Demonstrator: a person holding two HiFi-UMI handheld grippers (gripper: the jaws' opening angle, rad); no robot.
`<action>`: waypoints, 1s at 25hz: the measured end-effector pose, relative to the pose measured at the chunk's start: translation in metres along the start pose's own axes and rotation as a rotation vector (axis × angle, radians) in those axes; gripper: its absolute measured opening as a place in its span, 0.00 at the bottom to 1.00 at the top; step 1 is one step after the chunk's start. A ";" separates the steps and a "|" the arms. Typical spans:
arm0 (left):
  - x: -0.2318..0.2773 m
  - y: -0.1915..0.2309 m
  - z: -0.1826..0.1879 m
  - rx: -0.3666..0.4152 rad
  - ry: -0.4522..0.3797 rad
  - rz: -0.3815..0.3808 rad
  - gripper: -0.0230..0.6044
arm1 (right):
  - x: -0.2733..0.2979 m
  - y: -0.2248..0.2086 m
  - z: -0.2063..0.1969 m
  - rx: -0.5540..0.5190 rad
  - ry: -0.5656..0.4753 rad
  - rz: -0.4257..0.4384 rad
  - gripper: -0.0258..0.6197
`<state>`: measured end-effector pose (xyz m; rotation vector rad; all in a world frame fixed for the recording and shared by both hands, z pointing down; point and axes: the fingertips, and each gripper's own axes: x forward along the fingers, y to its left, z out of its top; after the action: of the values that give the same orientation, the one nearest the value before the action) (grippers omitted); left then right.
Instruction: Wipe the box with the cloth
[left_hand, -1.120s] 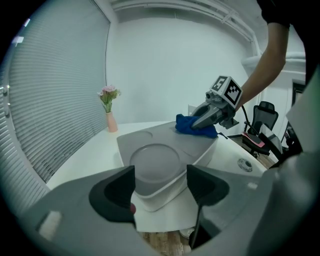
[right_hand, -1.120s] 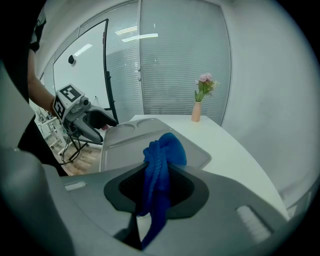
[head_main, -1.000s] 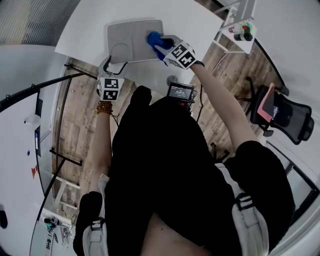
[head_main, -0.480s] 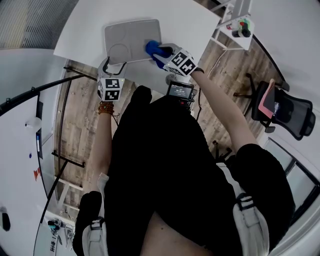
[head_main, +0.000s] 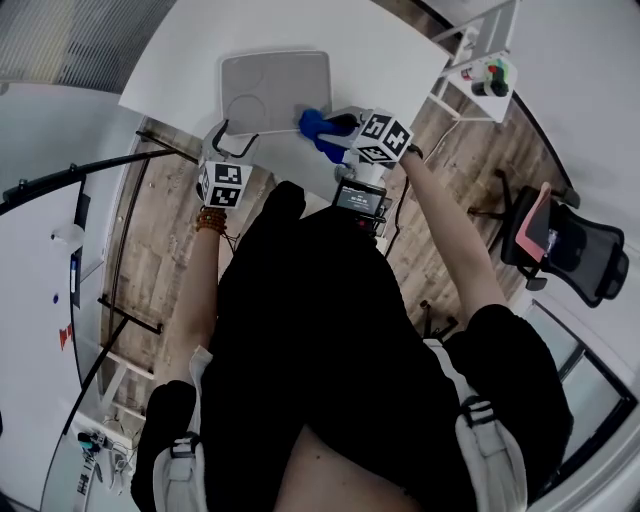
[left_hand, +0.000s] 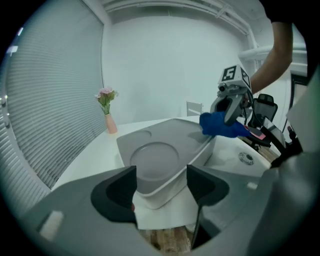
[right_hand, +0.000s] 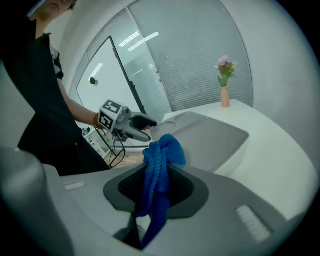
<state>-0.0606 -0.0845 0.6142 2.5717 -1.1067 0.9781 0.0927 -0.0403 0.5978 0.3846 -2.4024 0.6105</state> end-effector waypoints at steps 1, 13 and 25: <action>0.000 0.001 0.001 0.012 0.005 0.001 0.71 | -0.008 -0.004 0.008 -0.005 -0.032 0.006 0.23; -0.001 0.010 -0.003 0.013 0.078 -0.023 0.71 | -0.016 -0.159 0.065 -0.026 -0.107 -0.530 0.23; 0.004 0.005 0.001 0.027 0.077 -0.026 0.71 | 0.027 -0.156 0.072 -0.168 0.041 -0.432 0.23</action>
<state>-0.0618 -0.0905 0.6157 2.5389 -1.0442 1.0833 0.1004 -0.2132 0.6163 0.7807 -2.2114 0.2187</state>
